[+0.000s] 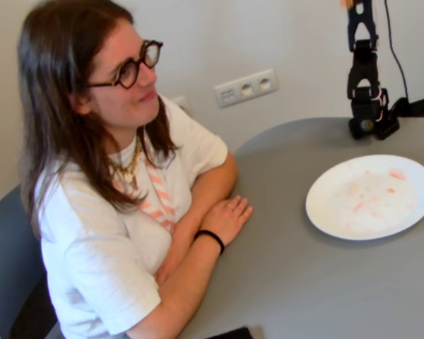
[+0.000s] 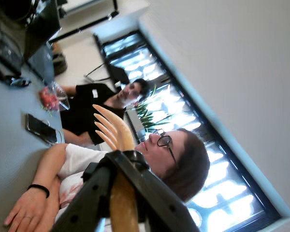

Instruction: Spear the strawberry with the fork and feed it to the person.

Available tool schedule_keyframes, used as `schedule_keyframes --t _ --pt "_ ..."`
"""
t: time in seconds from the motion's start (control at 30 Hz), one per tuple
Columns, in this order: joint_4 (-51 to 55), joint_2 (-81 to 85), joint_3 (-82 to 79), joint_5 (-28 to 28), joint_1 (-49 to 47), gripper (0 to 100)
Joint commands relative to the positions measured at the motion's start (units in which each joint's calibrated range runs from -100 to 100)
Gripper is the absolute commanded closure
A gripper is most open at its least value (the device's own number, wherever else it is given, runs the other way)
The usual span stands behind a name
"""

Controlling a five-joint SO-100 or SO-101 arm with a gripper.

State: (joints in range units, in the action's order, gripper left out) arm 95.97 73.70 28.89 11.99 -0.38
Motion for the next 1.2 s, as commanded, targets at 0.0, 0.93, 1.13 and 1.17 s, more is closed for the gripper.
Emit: schedule_keyframes --t 0.0,0.93,1.13,1.17 --pt "-2.84 11.81 -17.80 -0.30 -0.29 99" --pt "-49.14 25.28 -128.89 -0.40 4.03 99" --pt "-46.45 25.28 -128.89 -13.04 4.03 99" --pt "-46.45 25.28 -128.89 -12.83 4.03 99"
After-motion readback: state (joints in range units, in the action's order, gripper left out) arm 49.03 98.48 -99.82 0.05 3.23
